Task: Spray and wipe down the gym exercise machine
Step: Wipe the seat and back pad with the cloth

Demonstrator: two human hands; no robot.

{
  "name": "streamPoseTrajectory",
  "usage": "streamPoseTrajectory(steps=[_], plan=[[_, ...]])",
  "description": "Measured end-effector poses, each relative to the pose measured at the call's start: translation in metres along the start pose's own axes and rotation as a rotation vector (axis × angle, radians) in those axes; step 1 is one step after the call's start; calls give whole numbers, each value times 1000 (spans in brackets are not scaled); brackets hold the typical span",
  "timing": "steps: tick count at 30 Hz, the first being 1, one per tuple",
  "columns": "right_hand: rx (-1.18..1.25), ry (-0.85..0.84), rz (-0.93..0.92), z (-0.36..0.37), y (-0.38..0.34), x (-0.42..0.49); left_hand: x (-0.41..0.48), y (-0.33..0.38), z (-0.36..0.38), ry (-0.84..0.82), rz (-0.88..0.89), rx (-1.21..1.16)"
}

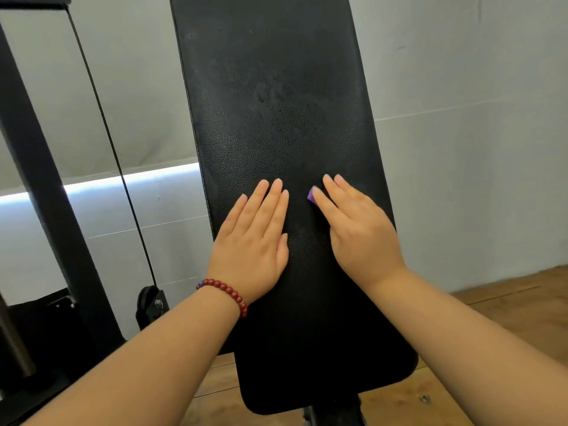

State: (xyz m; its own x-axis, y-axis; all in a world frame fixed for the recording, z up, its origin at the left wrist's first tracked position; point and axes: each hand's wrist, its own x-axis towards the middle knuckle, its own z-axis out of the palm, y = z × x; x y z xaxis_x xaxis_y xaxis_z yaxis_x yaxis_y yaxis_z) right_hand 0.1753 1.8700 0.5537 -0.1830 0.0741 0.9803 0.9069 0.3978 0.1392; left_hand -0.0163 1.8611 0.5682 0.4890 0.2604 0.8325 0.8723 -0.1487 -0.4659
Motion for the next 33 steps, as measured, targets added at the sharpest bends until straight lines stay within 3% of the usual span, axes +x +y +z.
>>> streamPoseTrajectory(steps=[4, 10, 16, 23, 30, 33], plan=[[13, -27, 100, 5, 3, 36, 3, 3, -4, 0, 2, -8], [27, -40, 76, -9, 9, -22, 24, 21, -8, 21, -44, -53], [35, 1, 137, -1, 18, 10, 28, 33, 2, 43, -55, -70], [36, 27, 132, -3, 9, -31, 24, 34, 4, 83, 49, -84], [18, 34, 184, 3, 25, 16, 24, 34, 3, 64, 41, -71], [20, 28, 151, -2, 23, -24, 23, 35, 3, 76, 73, -64]])
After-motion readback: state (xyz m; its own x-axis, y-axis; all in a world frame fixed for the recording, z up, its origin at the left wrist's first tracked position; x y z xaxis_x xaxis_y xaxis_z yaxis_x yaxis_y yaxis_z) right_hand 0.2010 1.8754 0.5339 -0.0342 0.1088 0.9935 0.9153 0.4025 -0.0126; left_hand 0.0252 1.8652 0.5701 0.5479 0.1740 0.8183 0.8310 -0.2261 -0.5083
